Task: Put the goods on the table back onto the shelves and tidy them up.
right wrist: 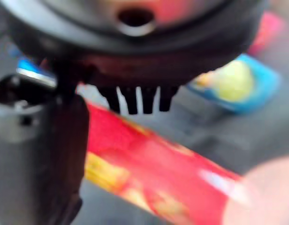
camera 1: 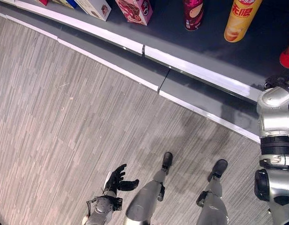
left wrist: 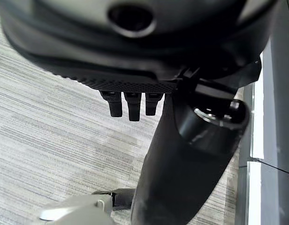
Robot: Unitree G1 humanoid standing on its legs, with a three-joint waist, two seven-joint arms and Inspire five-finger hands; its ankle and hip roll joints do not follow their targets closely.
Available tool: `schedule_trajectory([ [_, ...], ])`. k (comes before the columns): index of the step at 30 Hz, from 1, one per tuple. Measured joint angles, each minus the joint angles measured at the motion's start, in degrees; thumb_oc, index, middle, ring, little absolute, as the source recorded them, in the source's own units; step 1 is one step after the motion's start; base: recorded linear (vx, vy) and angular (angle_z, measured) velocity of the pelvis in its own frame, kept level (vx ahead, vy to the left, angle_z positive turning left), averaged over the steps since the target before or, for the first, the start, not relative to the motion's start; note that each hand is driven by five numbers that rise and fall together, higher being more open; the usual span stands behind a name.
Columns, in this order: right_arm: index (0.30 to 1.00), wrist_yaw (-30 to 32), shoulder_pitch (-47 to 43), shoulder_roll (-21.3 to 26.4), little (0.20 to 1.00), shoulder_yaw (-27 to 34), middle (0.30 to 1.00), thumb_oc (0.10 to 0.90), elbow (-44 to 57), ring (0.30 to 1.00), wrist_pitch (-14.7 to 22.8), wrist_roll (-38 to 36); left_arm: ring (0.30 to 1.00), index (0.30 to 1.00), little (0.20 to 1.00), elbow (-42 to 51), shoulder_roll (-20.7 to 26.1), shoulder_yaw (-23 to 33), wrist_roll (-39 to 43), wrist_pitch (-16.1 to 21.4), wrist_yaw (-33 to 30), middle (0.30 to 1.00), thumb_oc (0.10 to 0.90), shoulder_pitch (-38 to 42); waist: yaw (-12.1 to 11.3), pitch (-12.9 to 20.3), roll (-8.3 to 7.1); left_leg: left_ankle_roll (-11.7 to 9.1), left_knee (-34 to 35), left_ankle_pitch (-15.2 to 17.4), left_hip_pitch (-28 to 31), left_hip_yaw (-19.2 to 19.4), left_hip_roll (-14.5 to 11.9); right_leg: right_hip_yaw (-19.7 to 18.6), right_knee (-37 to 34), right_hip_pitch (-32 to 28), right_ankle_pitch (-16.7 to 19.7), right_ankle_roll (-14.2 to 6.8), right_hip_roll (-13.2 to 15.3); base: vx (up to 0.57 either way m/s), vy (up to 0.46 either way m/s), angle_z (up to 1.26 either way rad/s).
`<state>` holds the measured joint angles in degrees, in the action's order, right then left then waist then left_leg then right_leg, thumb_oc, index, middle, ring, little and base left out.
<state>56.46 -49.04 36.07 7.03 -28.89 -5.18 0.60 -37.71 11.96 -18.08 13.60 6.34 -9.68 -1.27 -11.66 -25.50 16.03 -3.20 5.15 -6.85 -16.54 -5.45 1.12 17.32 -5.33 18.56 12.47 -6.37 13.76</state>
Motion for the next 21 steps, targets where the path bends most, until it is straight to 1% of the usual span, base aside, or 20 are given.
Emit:
schedule_trajectory([
  [2,0.9,0.0,0.2,-1.2,0.9,0.2,0.9,0.8,-0.1,0.9,0.5,-1.6,0.9,0.9,0.9,-0.2,0.0,0.0,0.5,-0.2,0.0,0.9,0.8,0.0,0.2,0.0,0.0,0.1,0.0,-0.1,0.0,0.0,0.1,0.0,0.0,0.0,0.1,-0.1,0.1,0.0,0.0,0.0],
  [8,0.9,-0.3,0.2,-1.2,0.9,-0.1,0.9,0.8,-0.1,0.9,2.7,-2.1,0.9,0.9,0.9,-0.4,0.0,-0.1,2.1,-0.3,0.0,0.9,0.8,0.3,0.5,0.0,-0.06,0.5,0.0,-0.4,0.0,0.0,0.7,0.0,0.0,0.0,0.4,-0.4,0.4,0.0,0.0,0.0],
  [13,0.9,-2.3,0.5,-2.6,0.9,-1.6,0.9,0.8,0.0,0.9,3.9,-3.9,0.9,0.9,0.9,-0.4,0.0,-0.1,2.1,-0.4,-0.1,0.9,0.8,0.5,1.7,-0.2,-0.72,0.5,0.0,-0.4,0.0,0.1,0.7,-0.1,0.0,0.0,0.5,-0.5,0.4,0.0,0.0,0.0],
  [16,0.9,-3.9,1.7,-3.4,0.9,-2.1,0.9,0.8,-0.1,0.9,4.7,-5.7,0.9,0.9,0.9,-0.1,0.0,-0.1,2.2,-0.4,-0.1,0.9,0.8,0.5,2.2,-0.2,-1.46,0.6,0.0,-0.4,0.0,0.2,0.7,-0.2,0.0,0.0,0.6,-0.4,0.4,0.0,0.0,0.0],
  [21,0.9,-5.1,2.1,-3.4,0.9,-2.8,0.9,0.8,-0.1,0.9,5.3,-6.2,0.9,0.9,0.9,-0.1,0.0,0.0,2.2,-0.4,-0.1,0.9,0.8,0.5,2.8,-0.2,-1.67,0.6,0.0,-0.5,0.0,0.2,0.7,-0.2,0.0,0.0,0.6,-0.4,0.4,0.0,0.0,0.0],
])
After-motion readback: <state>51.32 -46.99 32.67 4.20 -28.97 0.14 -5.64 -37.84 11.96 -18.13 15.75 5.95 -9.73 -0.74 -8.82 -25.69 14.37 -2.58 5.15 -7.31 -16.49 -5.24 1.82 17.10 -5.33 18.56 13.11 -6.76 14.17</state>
